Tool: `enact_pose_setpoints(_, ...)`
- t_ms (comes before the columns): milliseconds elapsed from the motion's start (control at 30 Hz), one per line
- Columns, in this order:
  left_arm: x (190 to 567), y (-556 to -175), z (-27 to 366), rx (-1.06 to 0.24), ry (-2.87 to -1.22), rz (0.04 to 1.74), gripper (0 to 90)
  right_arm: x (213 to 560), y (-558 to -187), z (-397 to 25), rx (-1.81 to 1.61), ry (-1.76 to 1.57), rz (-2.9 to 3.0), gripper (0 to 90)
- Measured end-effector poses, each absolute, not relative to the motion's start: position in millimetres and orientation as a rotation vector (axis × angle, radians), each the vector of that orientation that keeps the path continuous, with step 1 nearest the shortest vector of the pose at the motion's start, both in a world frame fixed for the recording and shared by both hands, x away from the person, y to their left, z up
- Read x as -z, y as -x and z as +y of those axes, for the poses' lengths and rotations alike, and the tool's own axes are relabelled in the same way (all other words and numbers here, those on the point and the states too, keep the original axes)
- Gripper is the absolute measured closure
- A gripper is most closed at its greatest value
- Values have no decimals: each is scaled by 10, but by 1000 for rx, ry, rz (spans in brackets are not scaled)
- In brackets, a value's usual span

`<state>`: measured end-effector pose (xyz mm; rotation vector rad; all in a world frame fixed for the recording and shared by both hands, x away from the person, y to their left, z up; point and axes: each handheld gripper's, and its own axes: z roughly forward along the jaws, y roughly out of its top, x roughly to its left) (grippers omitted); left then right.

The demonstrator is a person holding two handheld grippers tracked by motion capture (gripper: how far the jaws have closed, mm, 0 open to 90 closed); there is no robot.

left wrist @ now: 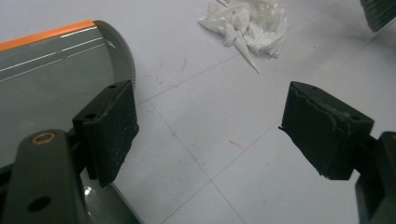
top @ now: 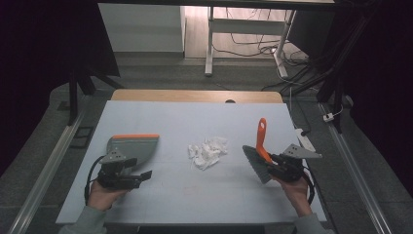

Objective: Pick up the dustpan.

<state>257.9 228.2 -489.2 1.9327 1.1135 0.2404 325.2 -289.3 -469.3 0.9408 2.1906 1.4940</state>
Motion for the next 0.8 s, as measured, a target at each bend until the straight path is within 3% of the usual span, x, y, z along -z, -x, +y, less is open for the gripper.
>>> enact_pose_setpoints(800,4773,-2606,2247,-250,-1935,1104,194,4686,-3269,-2873,-1515,-939,2186,703)
